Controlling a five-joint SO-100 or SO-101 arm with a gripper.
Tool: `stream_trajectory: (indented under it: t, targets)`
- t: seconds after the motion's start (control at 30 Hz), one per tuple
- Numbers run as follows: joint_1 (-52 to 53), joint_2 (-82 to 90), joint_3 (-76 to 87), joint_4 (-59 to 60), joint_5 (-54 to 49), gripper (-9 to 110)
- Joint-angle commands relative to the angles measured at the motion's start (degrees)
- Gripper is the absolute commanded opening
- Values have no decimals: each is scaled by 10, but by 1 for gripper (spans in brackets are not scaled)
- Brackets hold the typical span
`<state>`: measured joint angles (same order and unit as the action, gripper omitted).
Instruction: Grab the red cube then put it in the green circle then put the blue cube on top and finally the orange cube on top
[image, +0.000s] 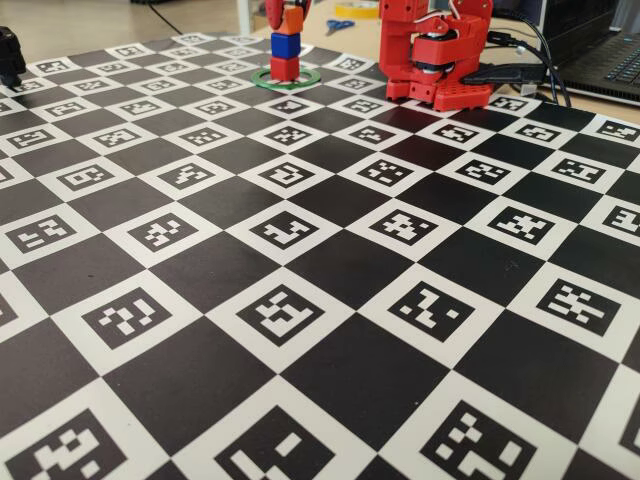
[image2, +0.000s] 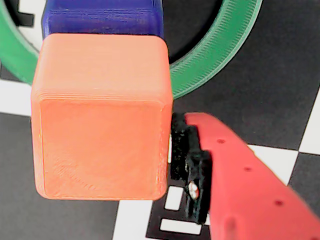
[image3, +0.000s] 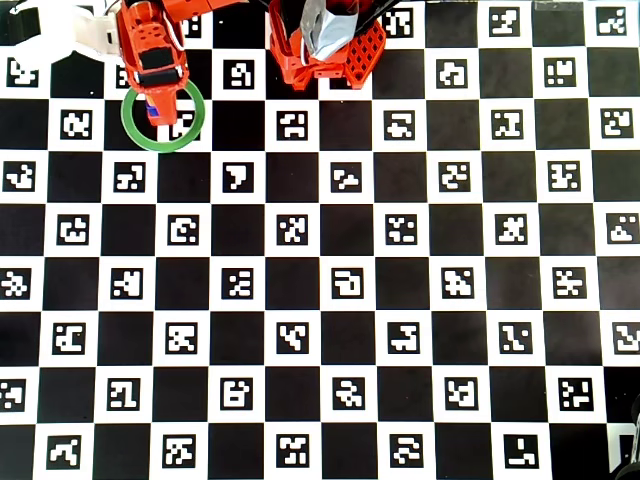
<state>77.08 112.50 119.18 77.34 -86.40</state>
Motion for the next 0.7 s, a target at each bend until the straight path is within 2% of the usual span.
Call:
stream_trajectory:
  t: [0.0,0.27,0.67]
  targets:
    - [-1,13,-10,0,9,41]
    - [6,19,-60,32,25,43]
    - [-28,25,-275,189,83,43]
